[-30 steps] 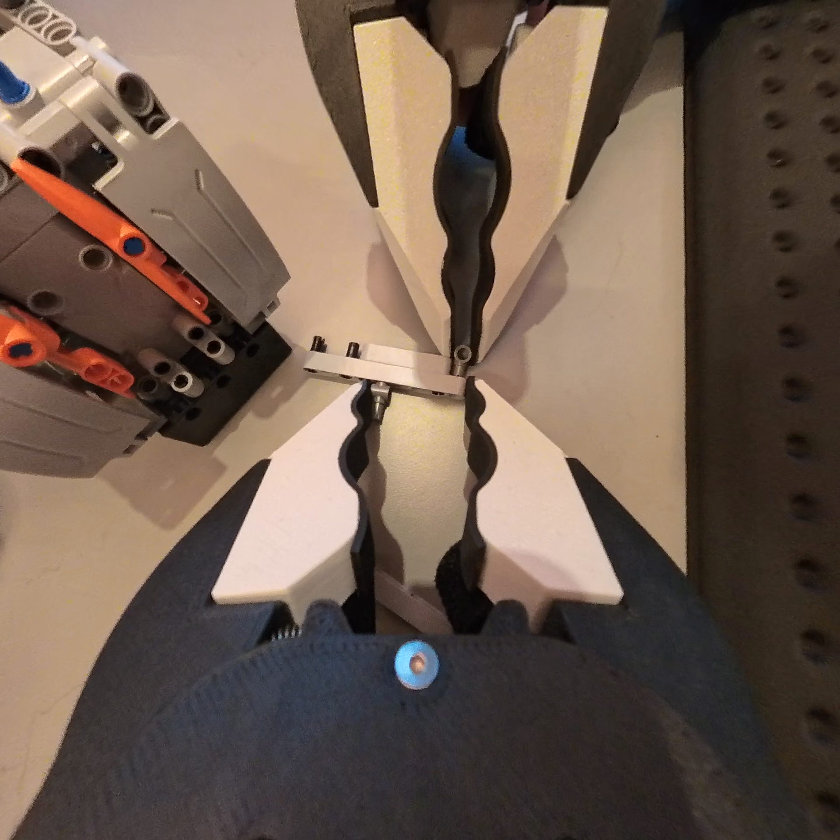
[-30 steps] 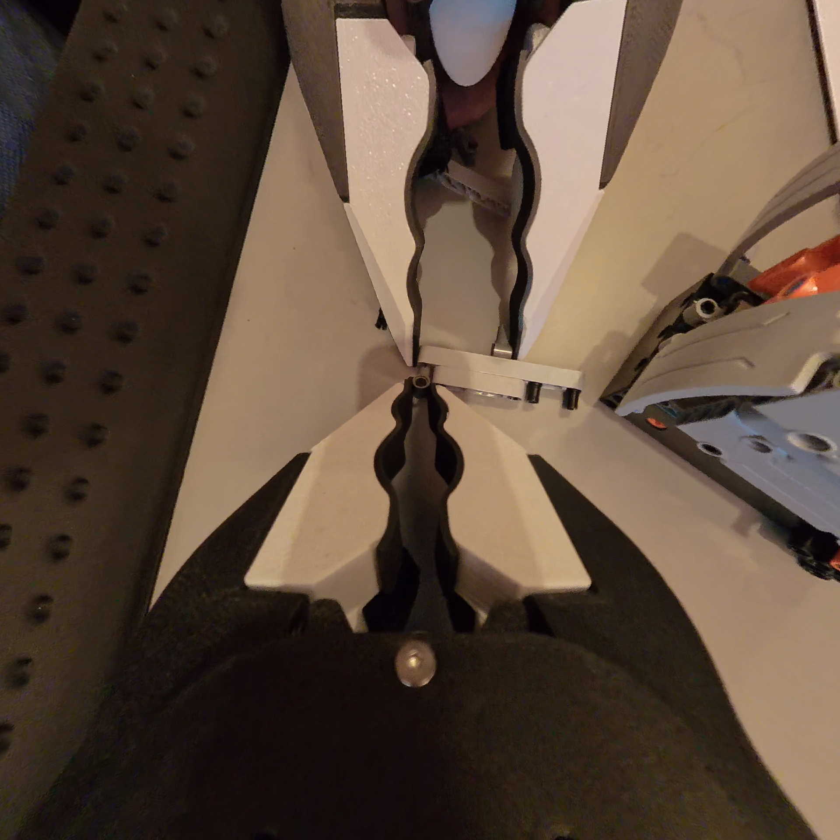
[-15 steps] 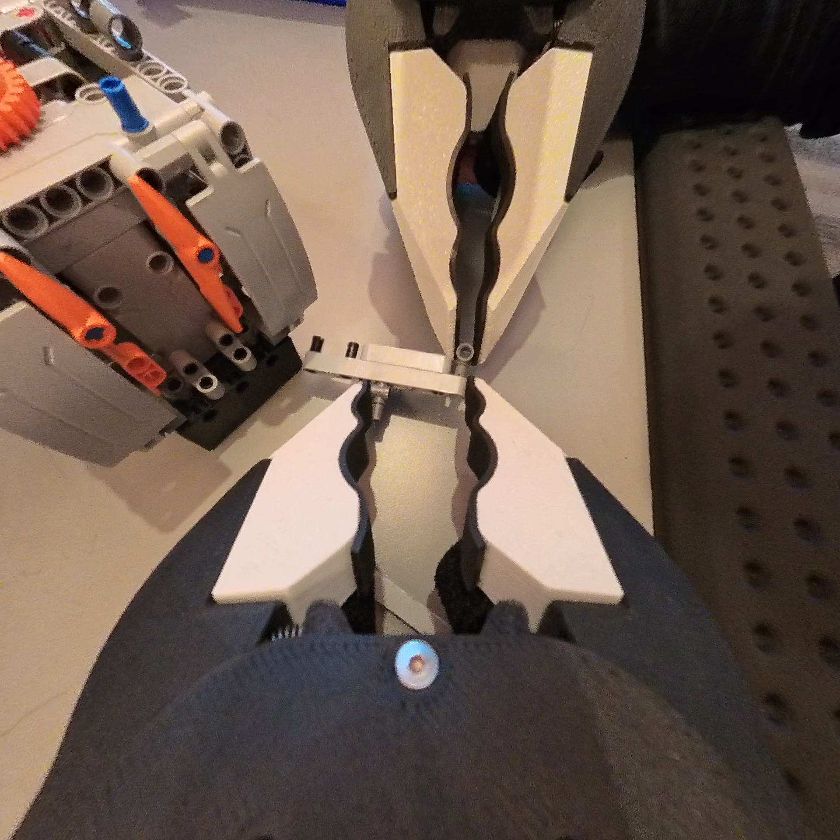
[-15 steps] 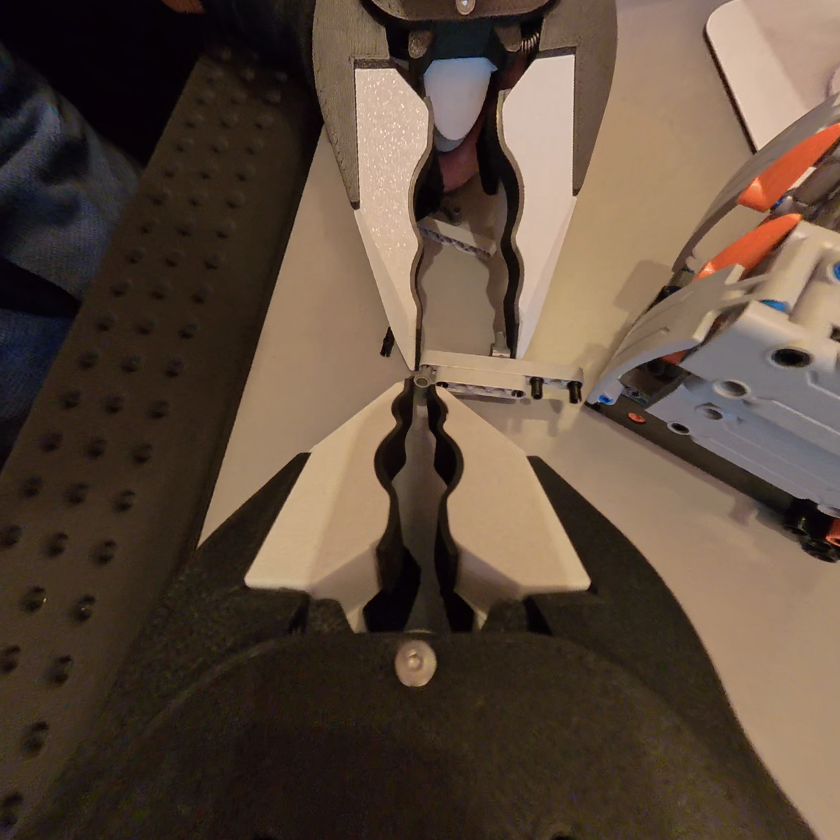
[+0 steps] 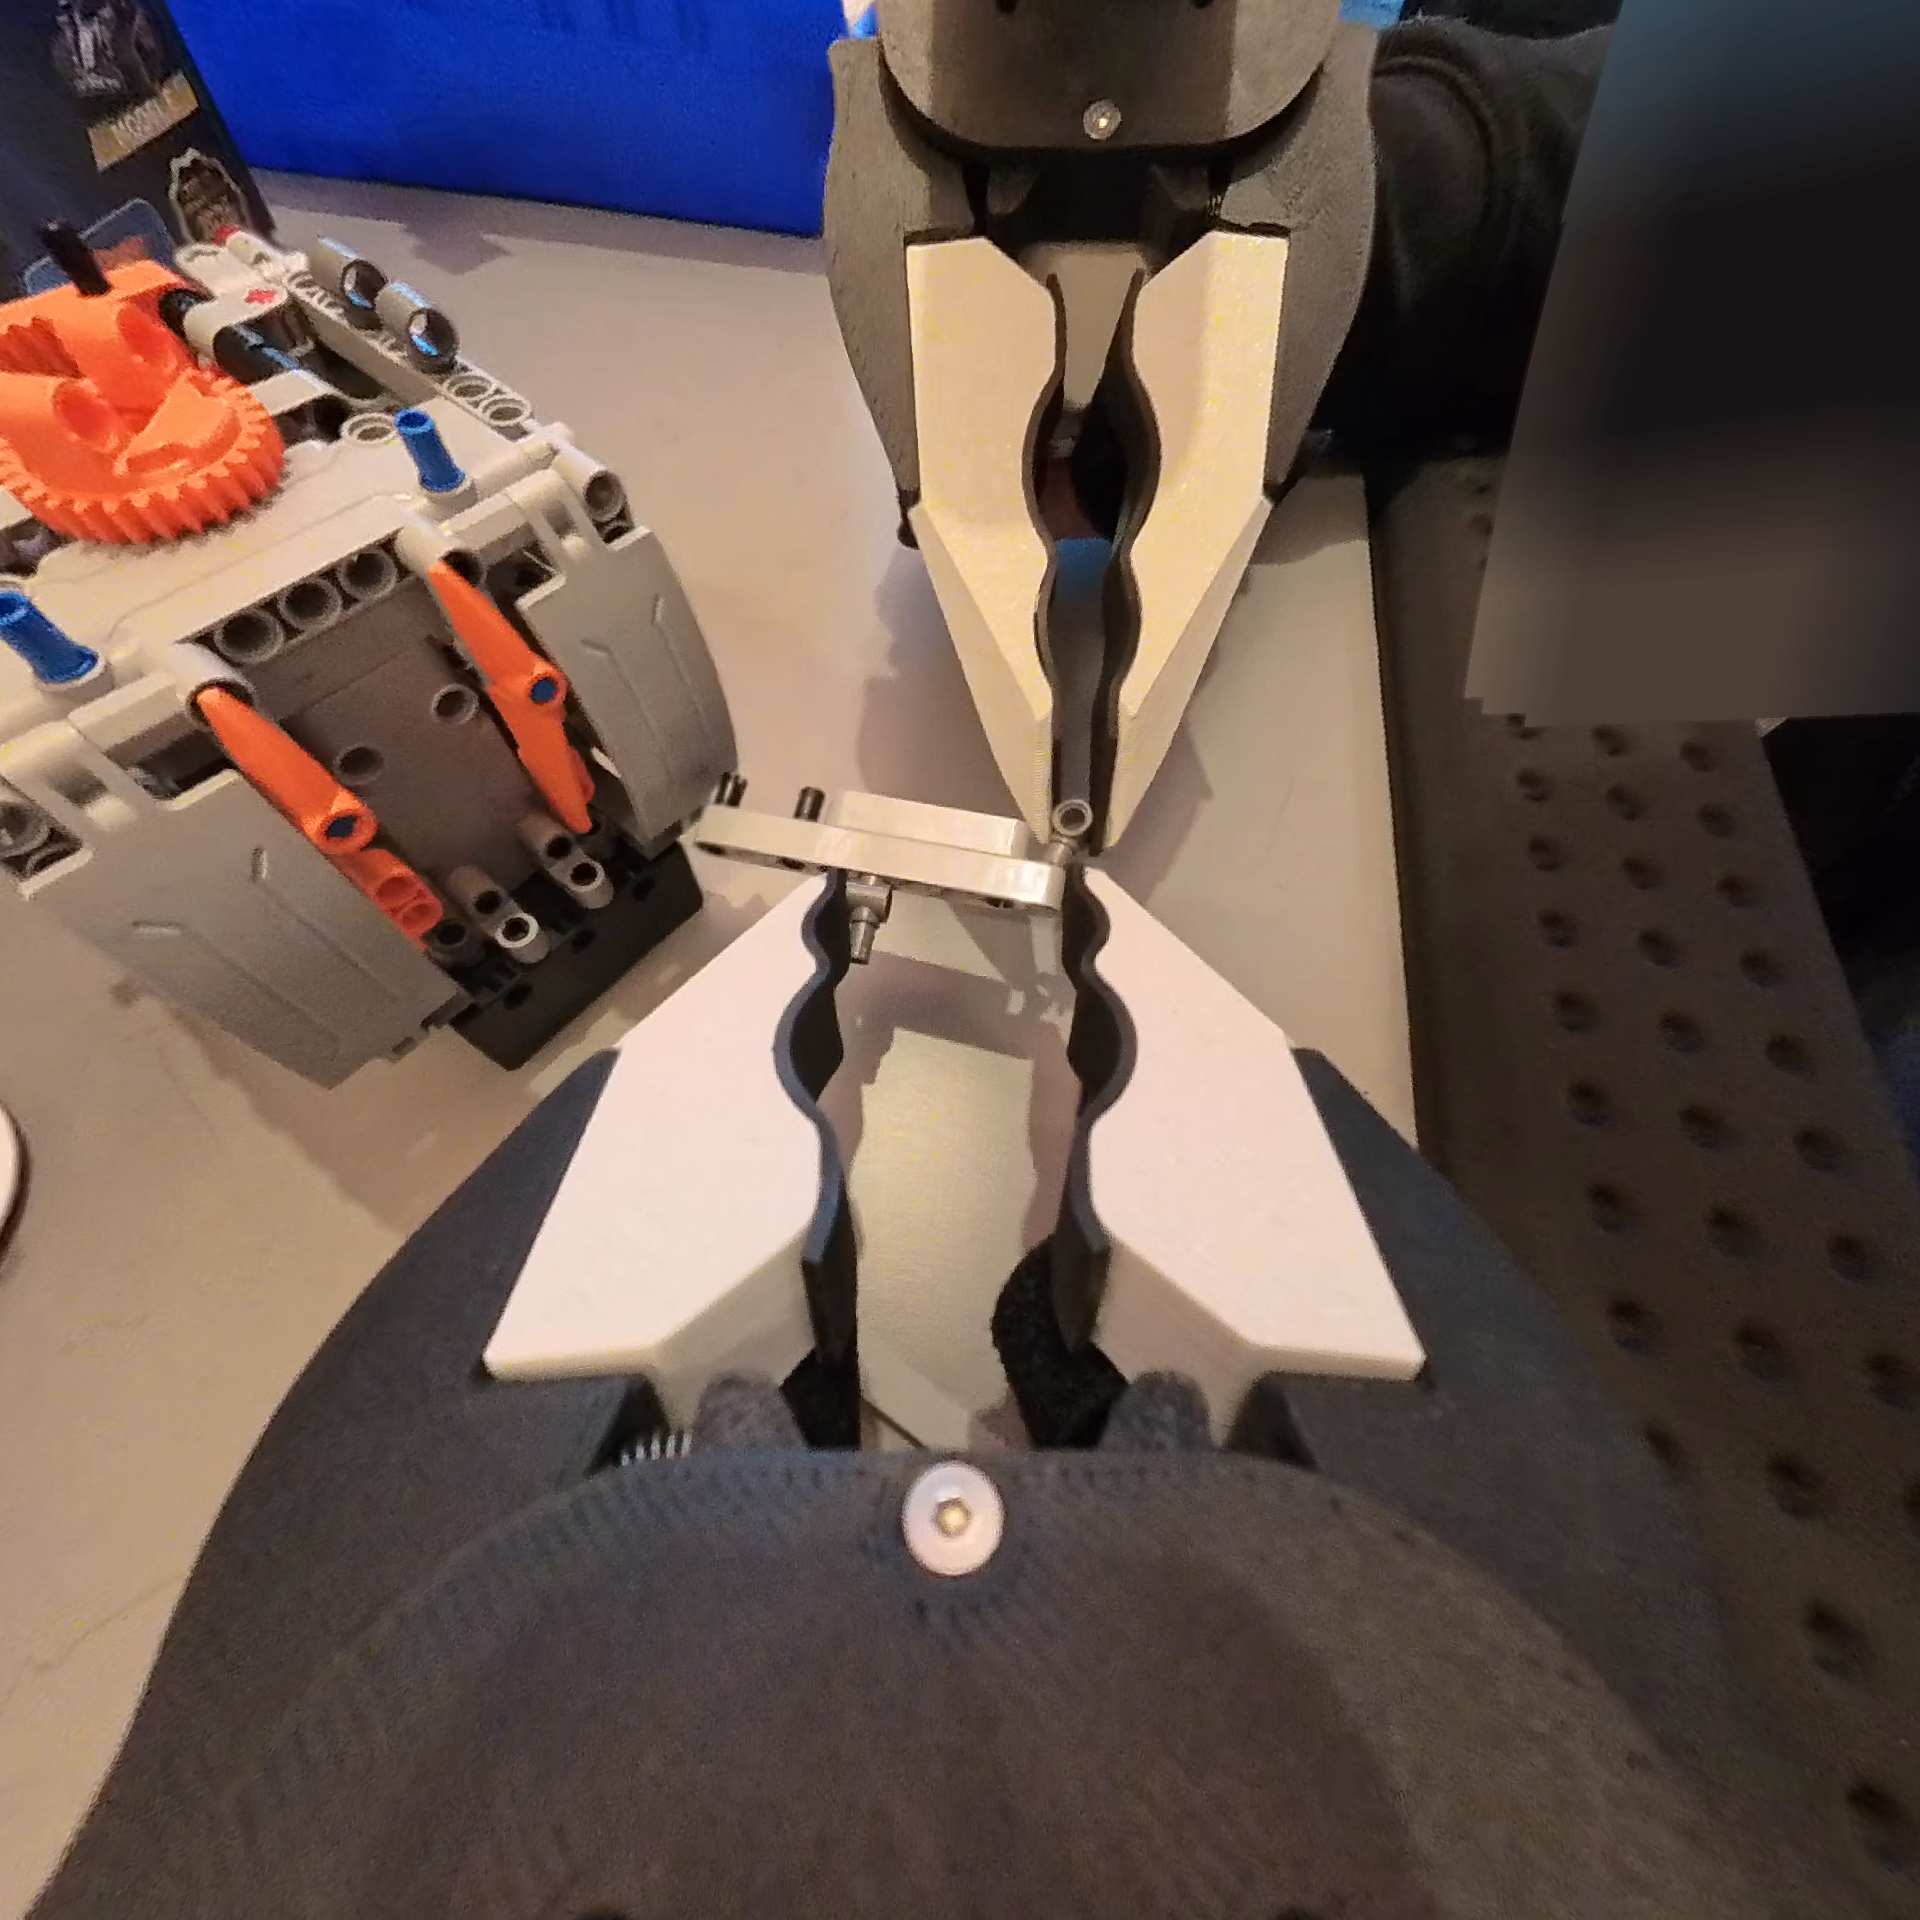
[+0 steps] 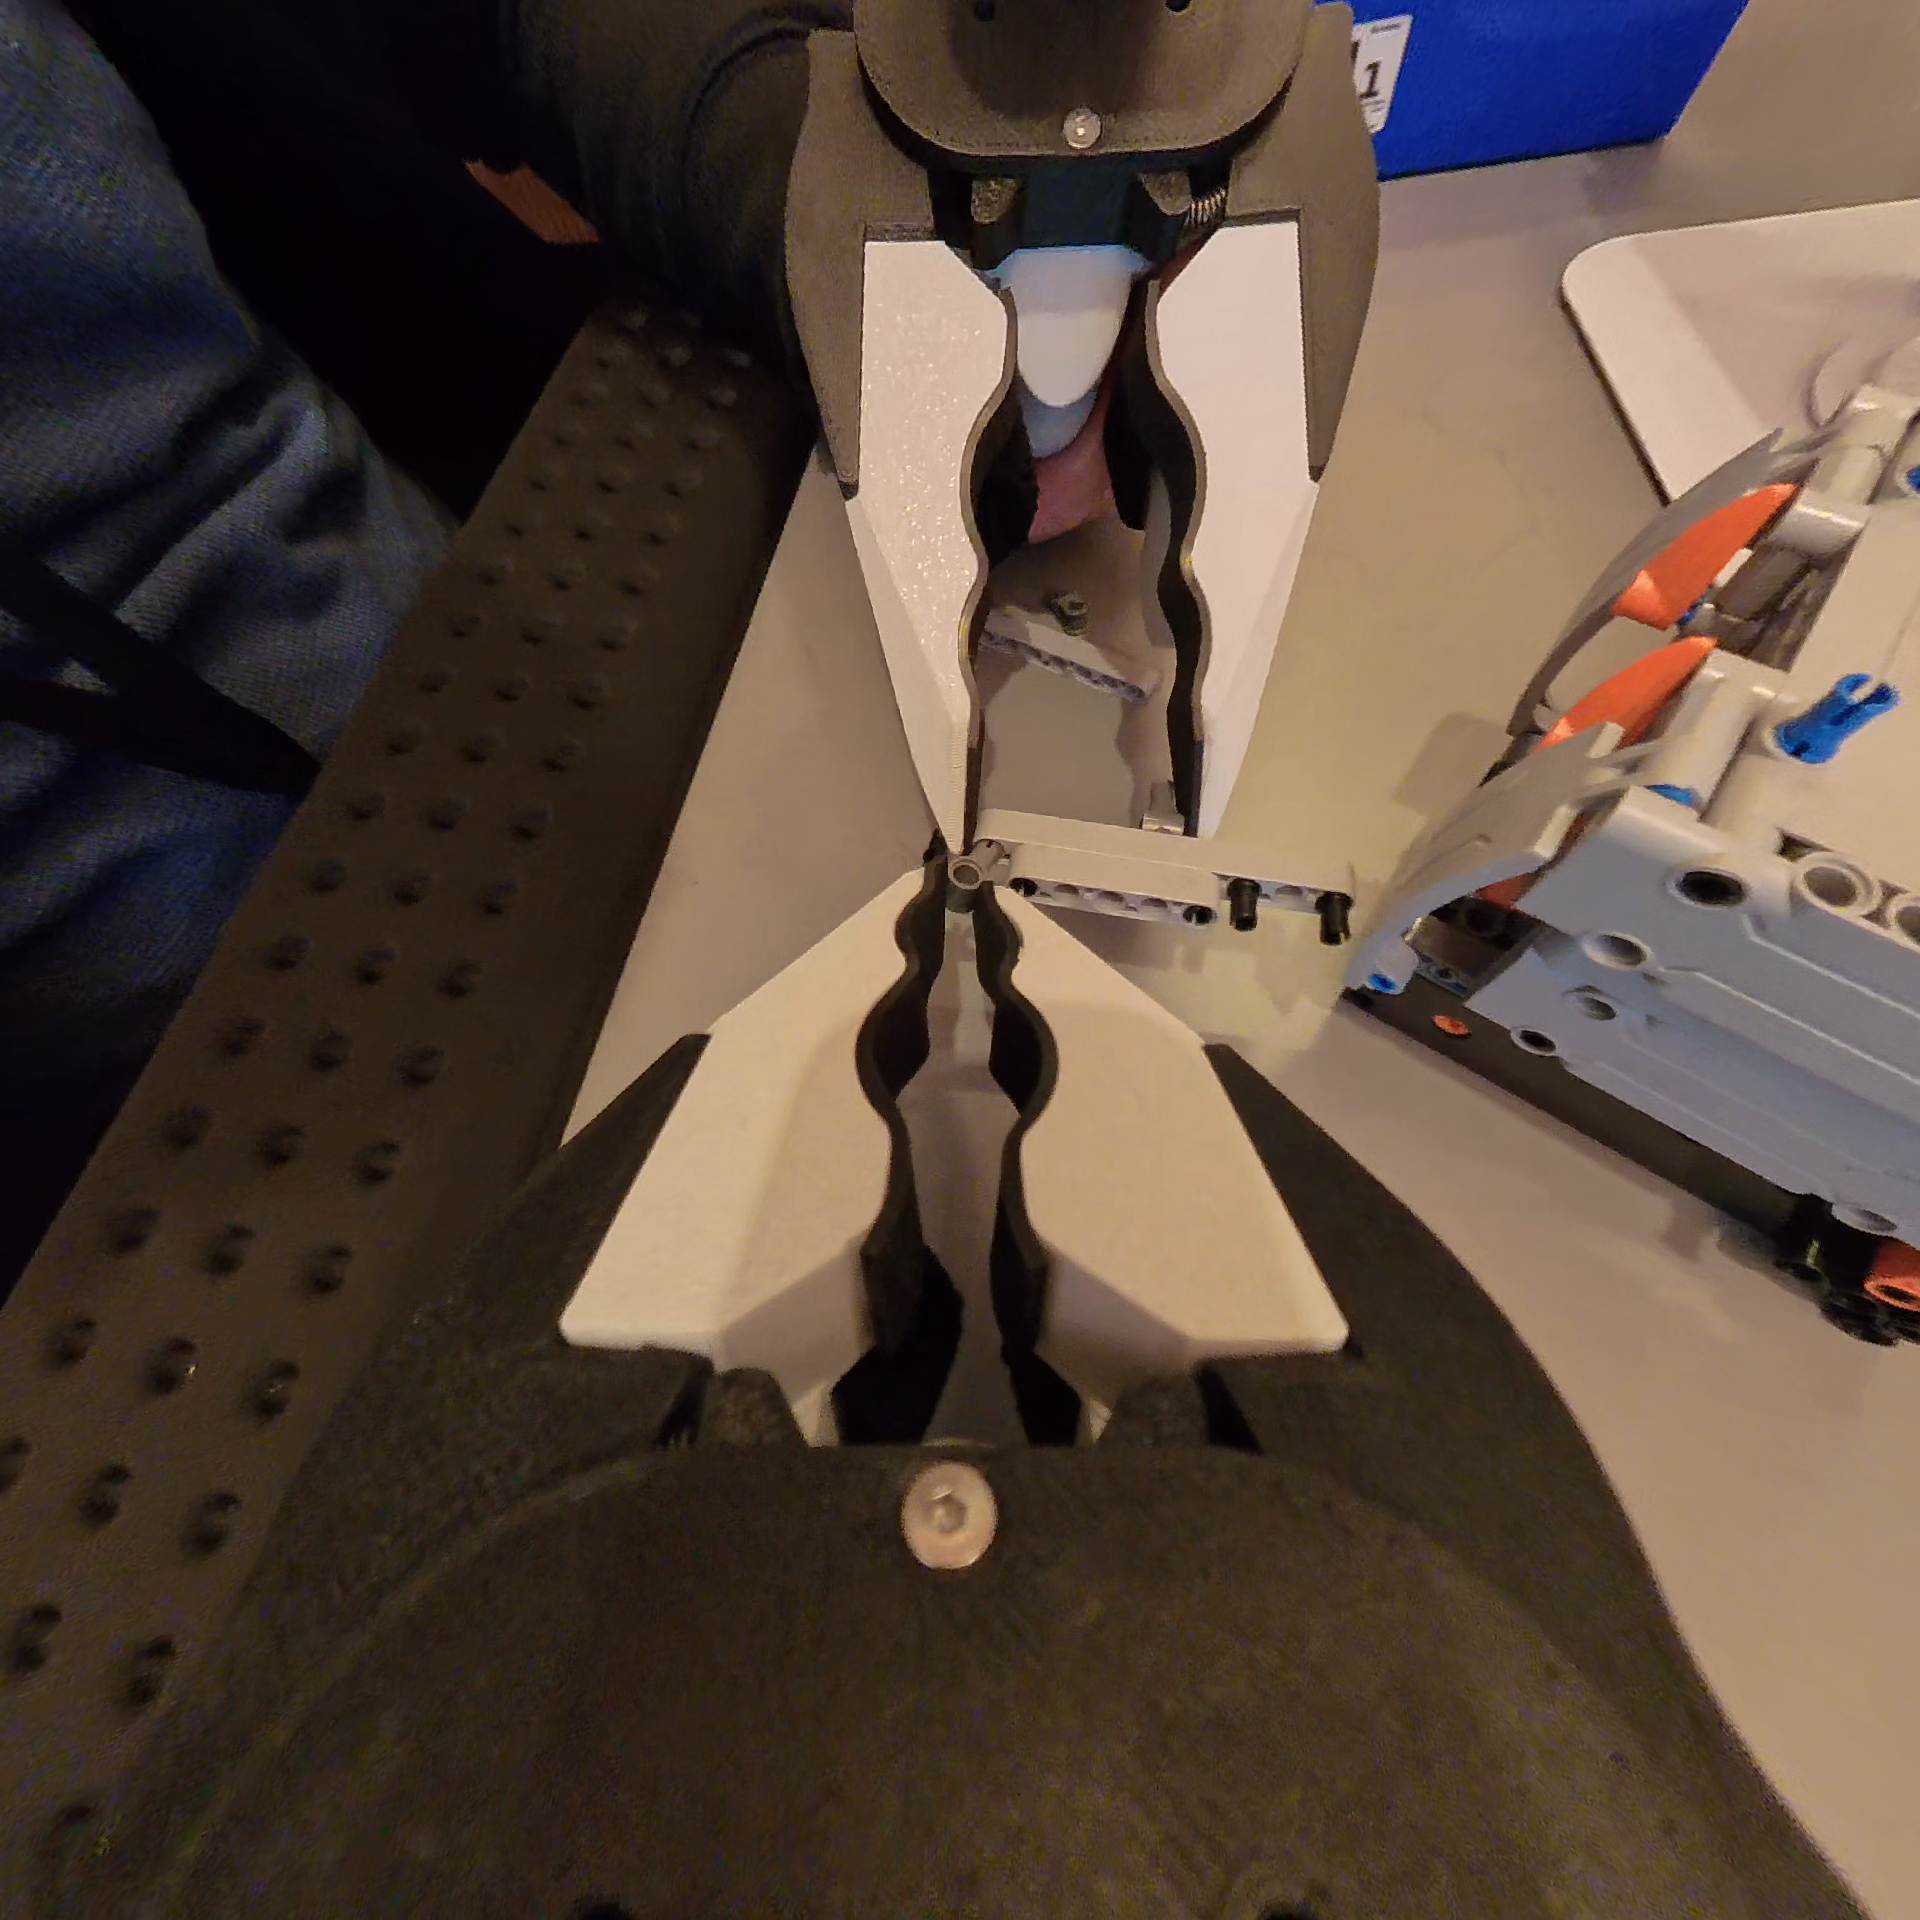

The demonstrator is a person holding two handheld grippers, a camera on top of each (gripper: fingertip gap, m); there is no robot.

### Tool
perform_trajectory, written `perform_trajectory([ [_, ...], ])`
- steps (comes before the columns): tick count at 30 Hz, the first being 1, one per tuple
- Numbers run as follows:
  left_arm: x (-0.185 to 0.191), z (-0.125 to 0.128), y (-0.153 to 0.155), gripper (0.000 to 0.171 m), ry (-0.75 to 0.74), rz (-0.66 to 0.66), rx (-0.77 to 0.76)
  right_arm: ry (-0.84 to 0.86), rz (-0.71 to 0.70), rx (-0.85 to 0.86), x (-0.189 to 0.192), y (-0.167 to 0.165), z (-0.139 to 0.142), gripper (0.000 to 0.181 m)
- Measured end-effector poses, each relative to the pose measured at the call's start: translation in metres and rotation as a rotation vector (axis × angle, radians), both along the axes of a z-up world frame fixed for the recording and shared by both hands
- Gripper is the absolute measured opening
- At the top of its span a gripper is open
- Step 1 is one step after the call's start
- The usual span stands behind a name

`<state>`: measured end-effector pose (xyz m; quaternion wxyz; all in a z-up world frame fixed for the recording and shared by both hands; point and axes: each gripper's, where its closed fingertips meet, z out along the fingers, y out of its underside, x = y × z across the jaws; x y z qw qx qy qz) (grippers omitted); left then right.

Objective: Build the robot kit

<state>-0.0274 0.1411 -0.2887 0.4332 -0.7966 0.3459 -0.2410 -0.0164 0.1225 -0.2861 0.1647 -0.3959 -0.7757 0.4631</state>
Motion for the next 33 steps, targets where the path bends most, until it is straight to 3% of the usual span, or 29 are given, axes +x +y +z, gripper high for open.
perform_trajectory([
  [16,0.017,-0.009,-0.014,0.039,0.059,-0.098,0.000,-0.044,0.180,0.036,0.017,-0.019,-0.014,0.001],
  [25,0.010,-0.029,-0.006,0.039,0.137,-0.047,-0.051,-0.133,0.079,0.108,0.012,-0.003,-0.034,0.004],
  [33,0.007,-0.031,-0.003,0.039,0.168,-0.029,-0.036,-0.126,0.049,0.141,0.009,-0.001,-0.037,0.003],
])
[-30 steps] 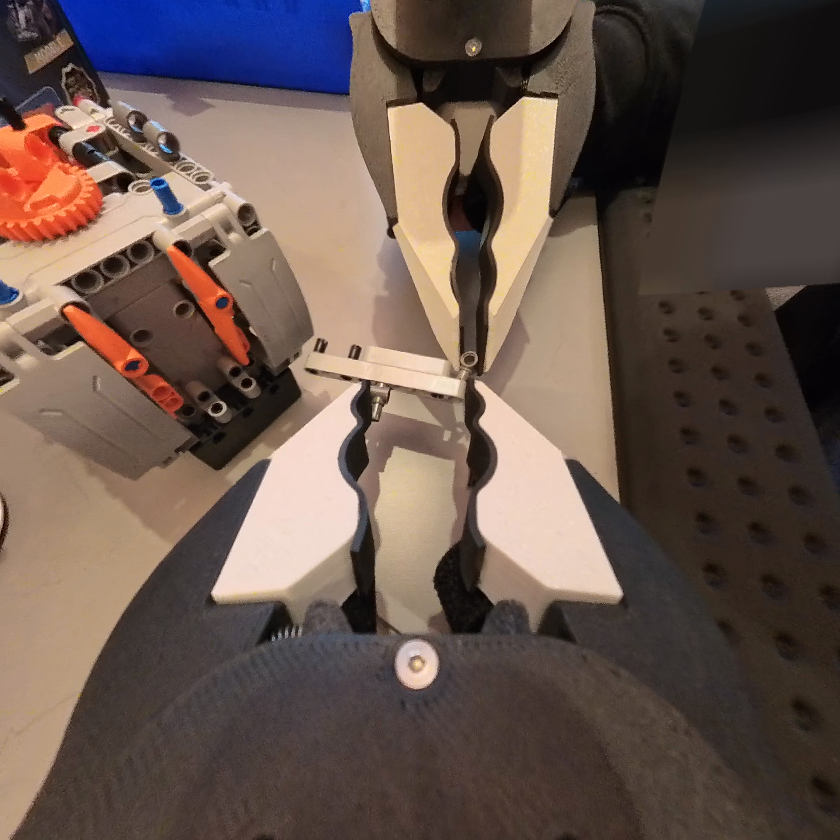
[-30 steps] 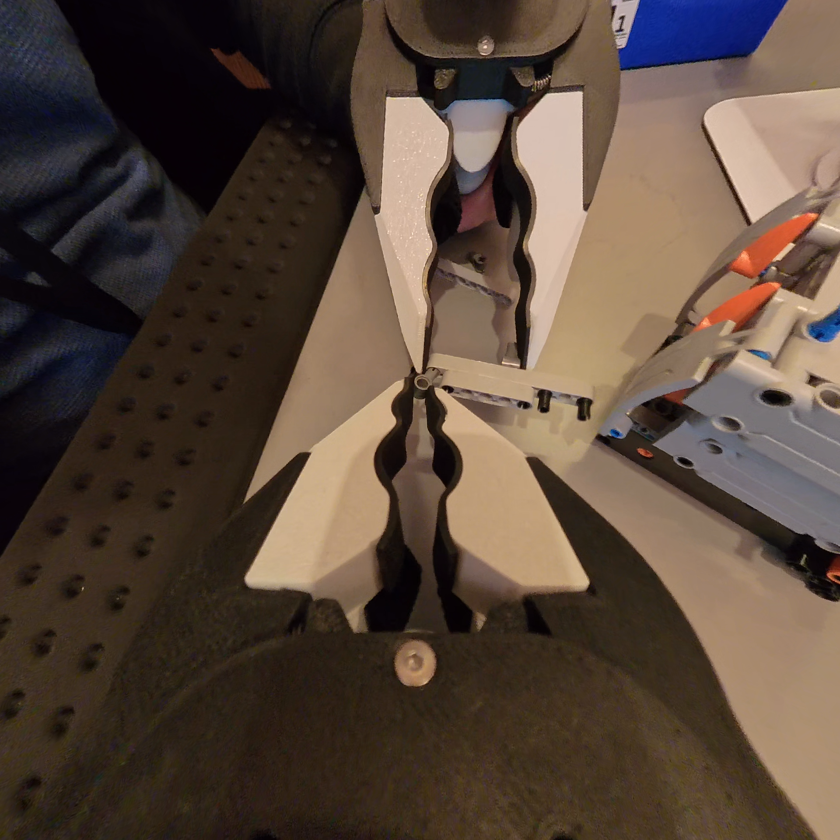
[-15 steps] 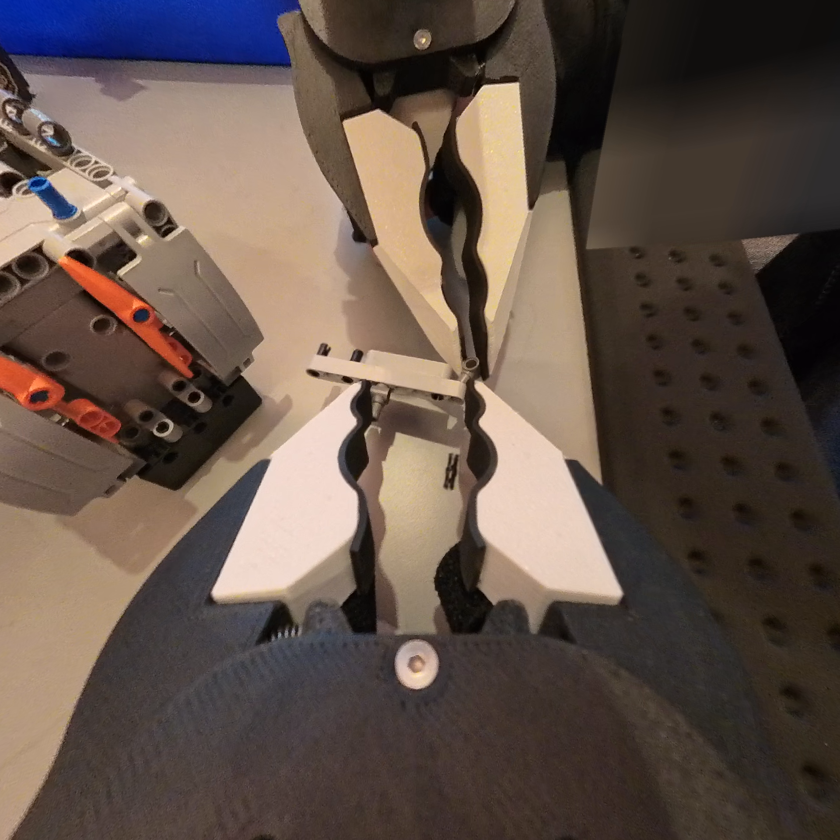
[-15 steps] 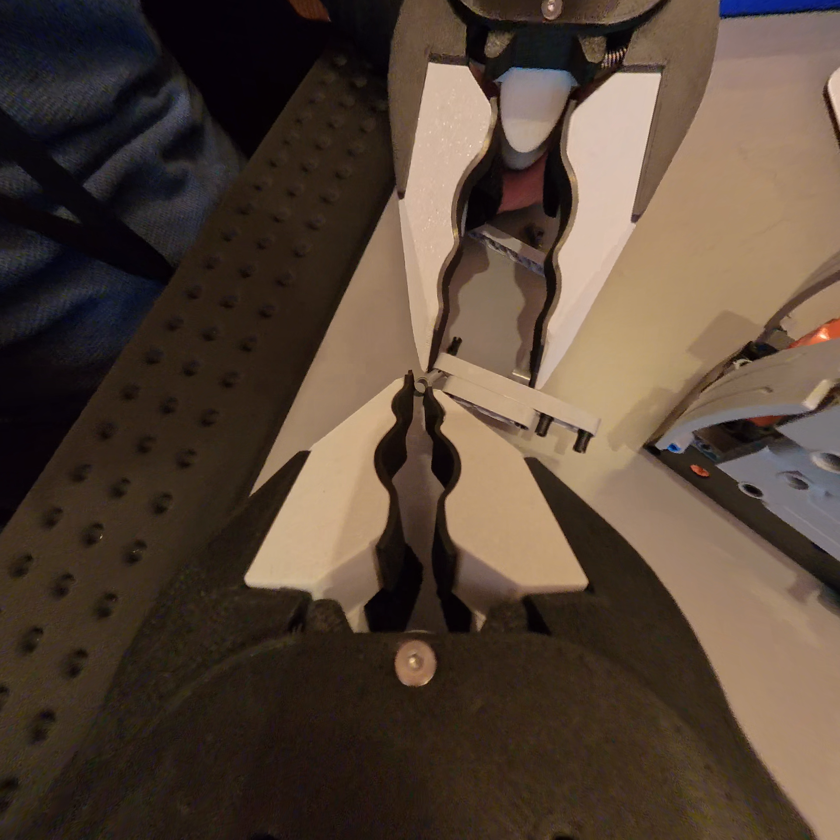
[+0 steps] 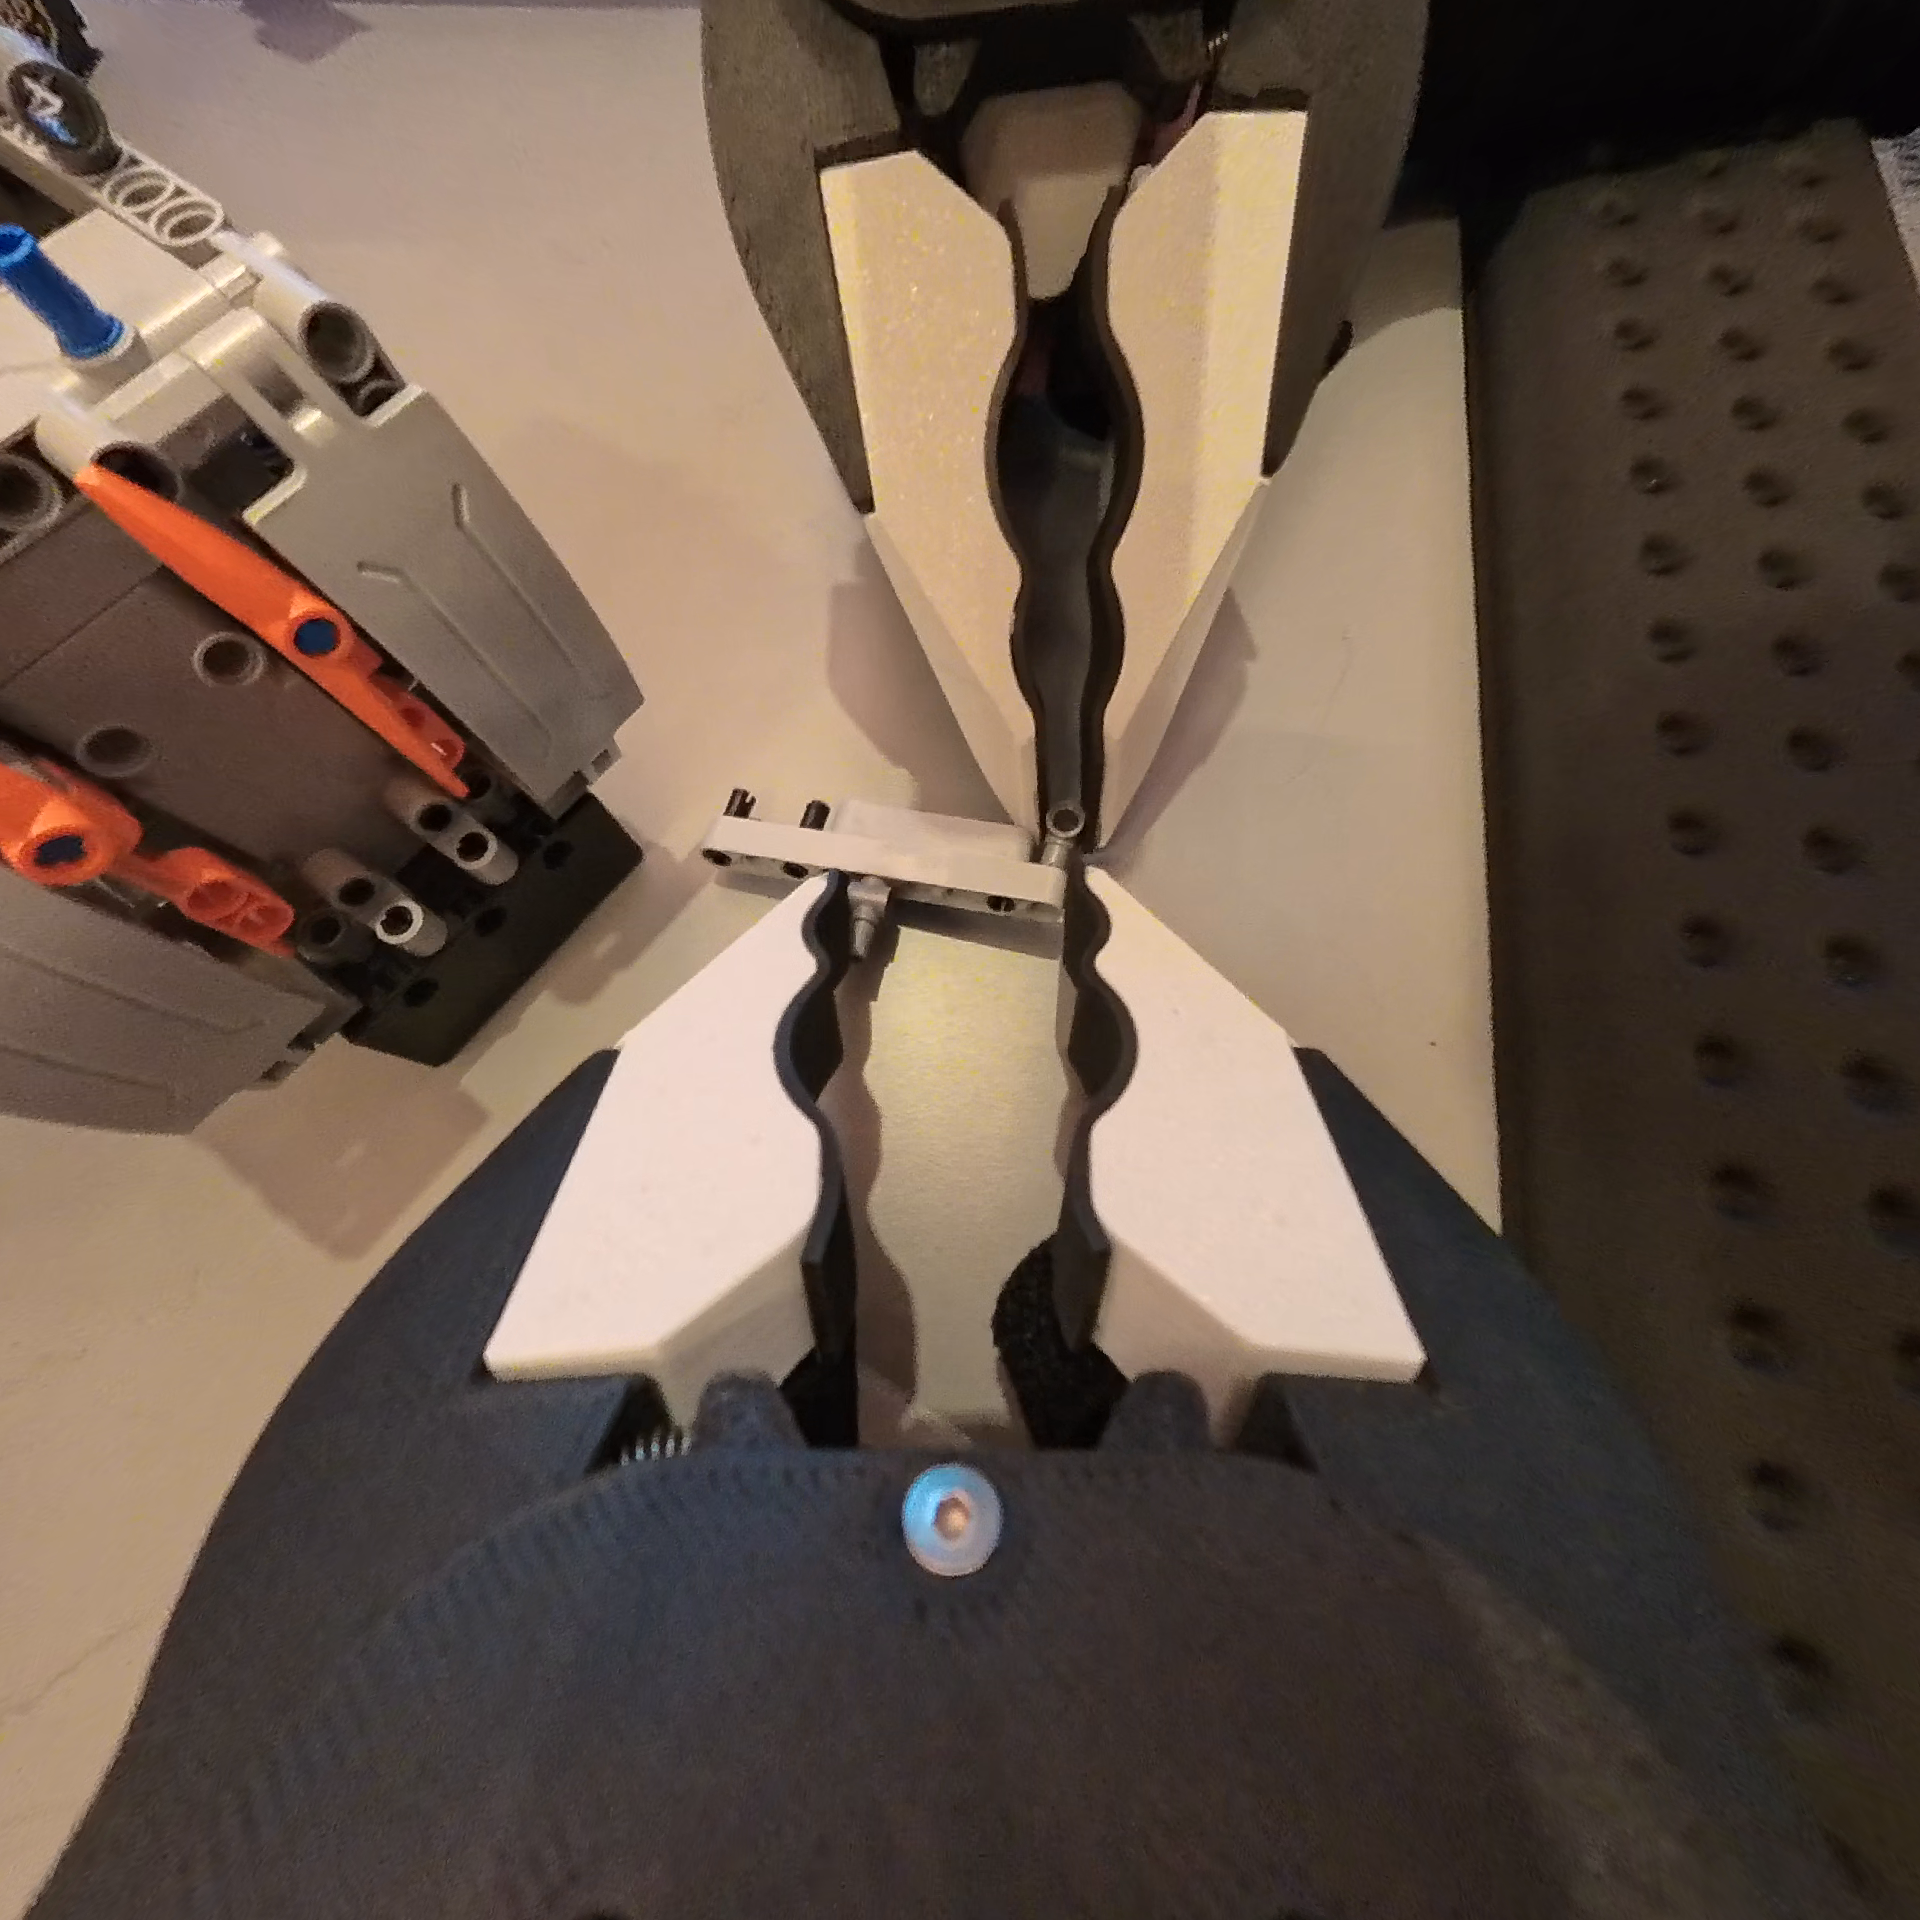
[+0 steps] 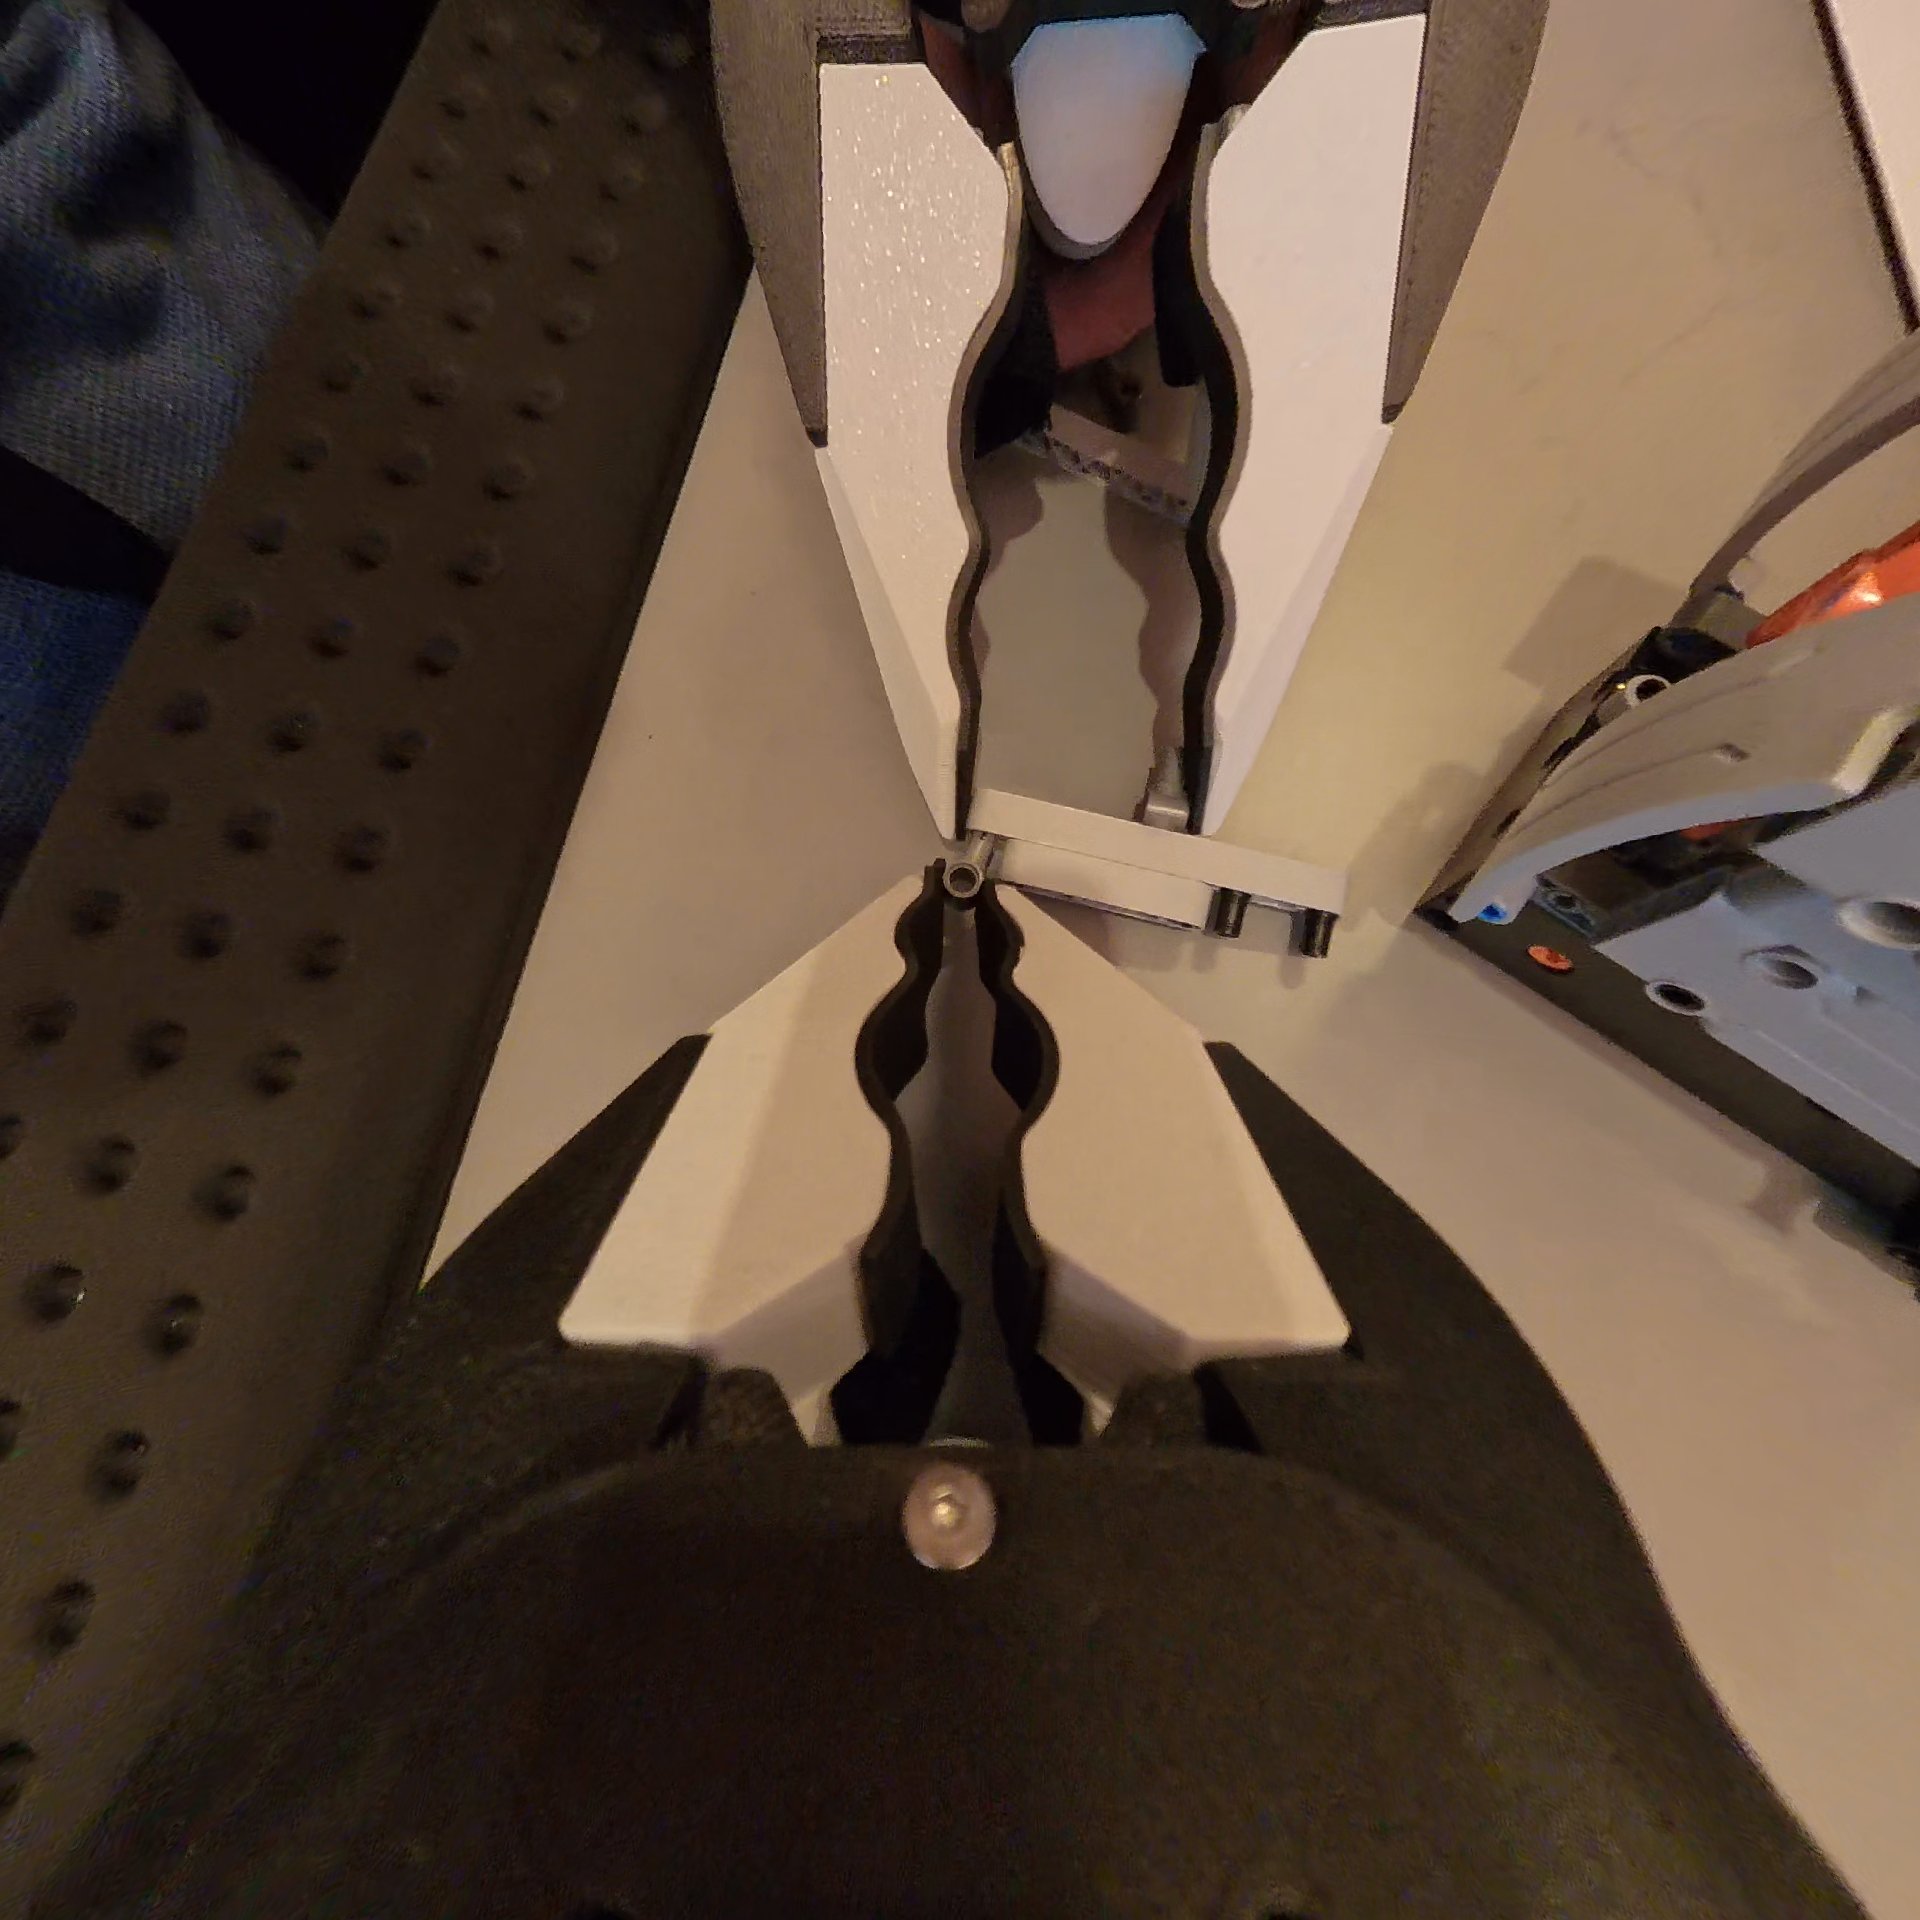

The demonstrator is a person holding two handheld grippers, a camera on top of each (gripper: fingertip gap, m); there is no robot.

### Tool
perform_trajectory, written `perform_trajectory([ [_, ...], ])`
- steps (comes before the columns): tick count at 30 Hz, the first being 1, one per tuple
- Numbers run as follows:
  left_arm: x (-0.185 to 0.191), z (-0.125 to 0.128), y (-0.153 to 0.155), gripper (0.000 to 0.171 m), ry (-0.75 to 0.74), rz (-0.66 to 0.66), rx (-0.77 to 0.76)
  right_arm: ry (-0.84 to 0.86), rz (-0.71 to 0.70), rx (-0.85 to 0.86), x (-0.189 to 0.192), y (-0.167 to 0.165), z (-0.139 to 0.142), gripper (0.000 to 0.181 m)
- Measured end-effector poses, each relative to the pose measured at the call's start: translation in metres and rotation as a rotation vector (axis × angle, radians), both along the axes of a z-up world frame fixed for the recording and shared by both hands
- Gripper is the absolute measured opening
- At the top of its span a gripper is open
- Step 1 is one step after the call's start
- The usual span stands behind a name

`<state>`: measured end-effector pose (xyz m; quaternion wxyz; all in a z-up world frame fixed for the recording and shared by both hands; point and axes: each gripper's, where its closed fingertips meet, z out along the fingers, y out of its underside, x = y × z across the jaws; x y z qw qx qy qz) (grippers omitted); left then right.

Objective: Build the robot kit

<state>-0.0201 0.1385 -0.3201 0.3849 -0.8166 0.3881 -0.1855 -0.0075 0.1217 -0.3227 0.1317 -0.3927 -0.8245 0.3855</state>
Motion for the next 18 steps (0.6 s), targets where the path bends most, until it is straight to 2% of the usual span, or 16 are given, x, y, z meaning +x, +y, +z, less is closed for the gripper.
perform_trajectory([
  [3,0.000,0.005,0.001,0.039,-0.023,0.002,0.014,0.031,0.004,-0.019,0.000,0.001,0.005,0.003],
  [9,0.002,0.024,-0.001,0.039,-0.167,-0.010,0.001,0.097,0.021,-0.107,0.001,-0.004,0.028,0.002],
  [18,0.004,0.035,-0.003,0.039,-0.248,-0.028,-0.005,0.117,0.039,-0.165,0.003,-0.008,0.039,0.002],
])
